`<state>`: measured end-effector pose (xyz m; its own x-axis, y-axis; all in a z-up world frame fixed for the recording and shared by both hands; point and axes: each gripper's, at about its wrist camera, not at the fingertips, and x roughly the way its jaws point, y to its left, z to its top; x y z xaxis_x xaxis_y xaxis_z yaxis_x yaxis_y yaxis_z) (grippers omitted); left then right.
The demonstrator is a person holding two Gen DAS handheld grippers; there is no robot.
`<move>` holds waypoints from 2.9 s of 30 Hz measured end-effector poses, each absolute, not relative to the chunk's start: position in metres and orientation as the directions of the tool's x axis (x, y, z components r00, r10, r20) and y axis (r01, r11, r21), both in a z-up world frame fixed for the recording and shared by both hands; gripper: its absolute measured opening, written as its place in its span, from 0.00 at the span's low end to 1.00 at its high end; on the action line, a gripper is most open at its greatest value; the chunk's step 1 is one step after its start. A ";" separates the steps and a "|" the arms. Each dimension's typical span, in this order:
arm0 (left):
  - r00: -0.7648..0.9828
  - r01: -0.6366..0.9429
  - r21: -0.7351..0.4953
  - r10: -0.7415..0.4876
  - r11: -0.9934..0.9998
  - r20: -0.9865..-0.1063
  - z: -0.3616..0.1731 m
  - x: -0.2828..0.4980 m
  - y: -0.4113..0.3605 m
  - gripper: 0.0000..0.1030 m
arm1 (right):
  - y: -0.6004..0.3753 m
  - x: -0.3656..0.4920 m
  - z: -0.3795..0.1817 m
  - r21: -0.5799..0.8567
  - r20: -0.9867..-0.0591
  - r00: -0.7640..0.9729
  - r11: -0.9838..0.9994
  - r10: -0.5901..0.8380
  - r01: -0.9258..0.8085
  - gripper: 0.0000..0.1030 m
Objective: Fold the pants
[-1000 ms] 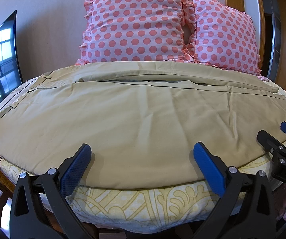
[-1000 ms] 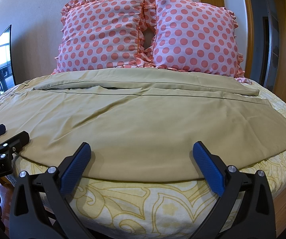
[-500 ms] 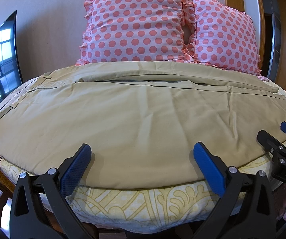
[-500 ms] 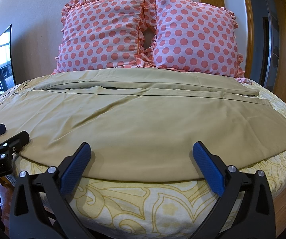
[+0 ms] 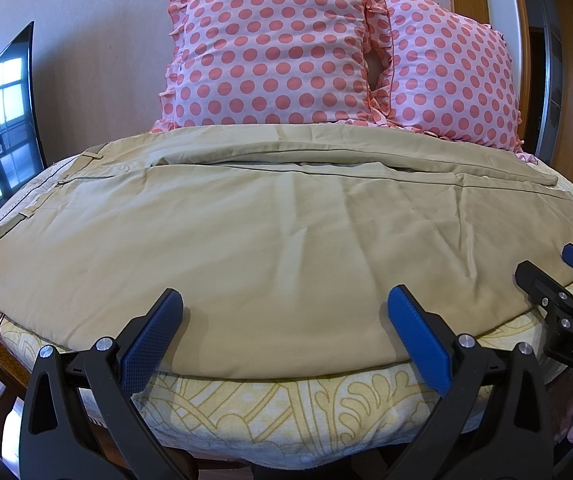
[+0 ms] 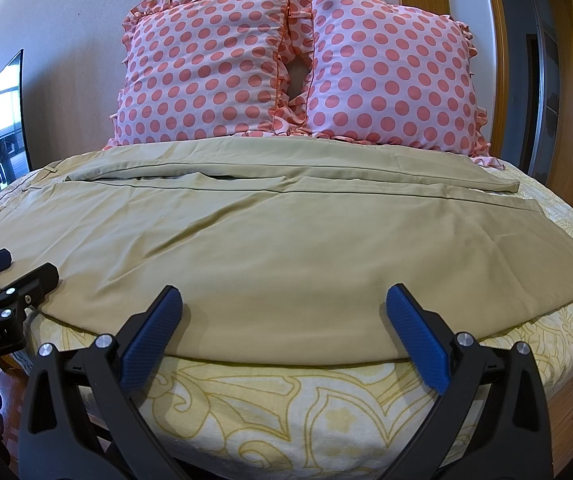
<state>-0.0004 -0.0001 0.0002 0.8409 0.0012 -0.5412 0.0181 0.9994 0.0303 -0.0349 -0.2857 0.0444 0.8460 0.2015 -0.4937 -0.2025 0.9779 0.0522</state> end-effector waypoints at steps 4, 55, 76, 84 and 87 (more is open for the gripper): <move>0.841 0.018 0.030 0.001 0.999 -0.541 0.000 0.000 0.000 0.99 | -0.286 -0.035 0.044 0.052 -0.494 0.846 0.978 0.202 -0.203 0.98; 0.851 -0.025 -0.026 0.008 0.999 -0.525 0.050 0.035 0.015 0.99 | -0.402 0.115 0.137 0.128 -0.560 0.826 0.992 0.062 0.012 0.98; 0.819 -0.021 -0.094 -0.036 0.995 -0.573 0.051 0.099 0.022 0.99 | -0.493 0.387 0.057 0.043 -0.801 0.546 0.887 -0.244 0.461 0.22; 0.837 -0.011 -0.143 -0.069 0.990 -0.542 0.056 0.084 0.033 0.99 | -0.548 0.299 0.067 0.480 -0.623 0.781 0.808 0.039 0.342 0.05; 0.849 -0.014 -0.157 -0.071 0.988 -0.523 0.061 0.074 0.037 0.99 | -0.557 0.236 0.082 0.593 -0.505 0.853 0.772 0.134 0.230 0.05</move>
